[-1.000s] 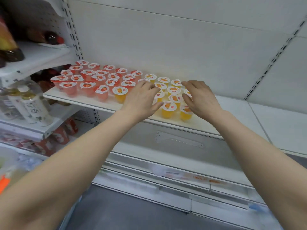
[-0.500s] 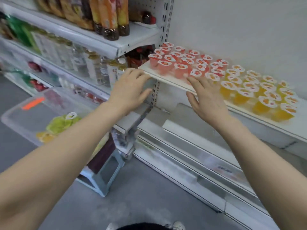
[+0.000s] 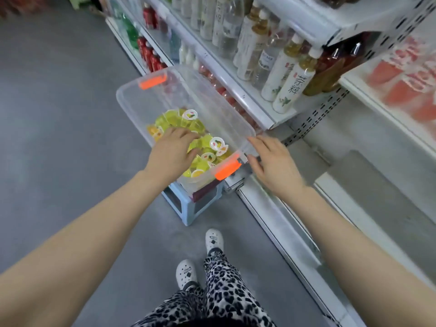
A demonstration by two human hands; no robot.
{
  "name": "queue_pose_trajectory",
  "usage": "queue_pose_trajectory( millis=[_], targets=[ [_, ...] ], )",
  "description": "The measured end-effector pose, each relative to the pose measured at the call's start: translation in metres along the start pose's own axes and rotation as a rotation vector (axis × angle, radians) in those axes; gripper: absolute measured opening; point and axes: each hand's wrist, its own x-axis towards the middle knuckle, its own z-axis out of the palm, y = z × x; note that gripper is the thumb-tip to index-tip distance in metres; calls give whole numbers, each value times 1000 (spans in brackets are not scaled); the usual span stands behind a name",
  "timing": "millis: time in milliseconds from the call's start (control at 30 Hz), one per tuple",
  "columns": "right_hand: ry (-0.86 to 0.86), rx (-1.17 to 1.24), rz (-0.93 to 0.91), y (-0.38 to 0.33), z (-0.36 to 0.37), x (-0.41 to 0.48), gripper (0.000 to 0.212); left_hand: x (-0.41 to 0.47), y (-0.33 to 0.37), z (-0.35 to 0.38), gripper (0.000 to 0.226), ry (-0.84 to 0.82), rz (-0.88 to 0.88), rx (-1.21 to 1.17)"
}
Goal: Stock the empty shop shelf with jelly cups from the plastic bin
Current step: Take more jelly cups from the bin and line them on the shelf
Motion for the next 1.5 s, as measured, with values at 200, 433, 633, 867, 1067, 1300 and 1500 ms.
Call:
queue_pose_trajectory(
  millis=[200, 433, 633, 867, 1067, 1300, 1500],
  targets=[
    [-204, 105, 12, 7, 57, 46, 40, 11, -32, 27, 32, -109, -126, -36],
    [-777, -68, 18, 13, 128, 130, 42, 43, -49, 53, 31, -119, -156, 14],
    [-1058, -313, -38, 13, 173, 144, 36, 41, -54, 61, 22, -48, -153, 56],
    [-943, -254, -63, 8, 159, 150, 35, 42, -56, 63, 24, -76, -149, 106],
    [-532, 75, 14, 16, 114, 135, 48, 51, -45, 59, 39, -370, -193, 191],
    [-275, 141, 66, 30, 116, 107, 38, 69, -14, 102, 62, -807, -261, 168],
    [-240, 113, 44, 32, 122, 109, 40, 73, -20, 121, 63, -1063, -292, 162]
  ],
)
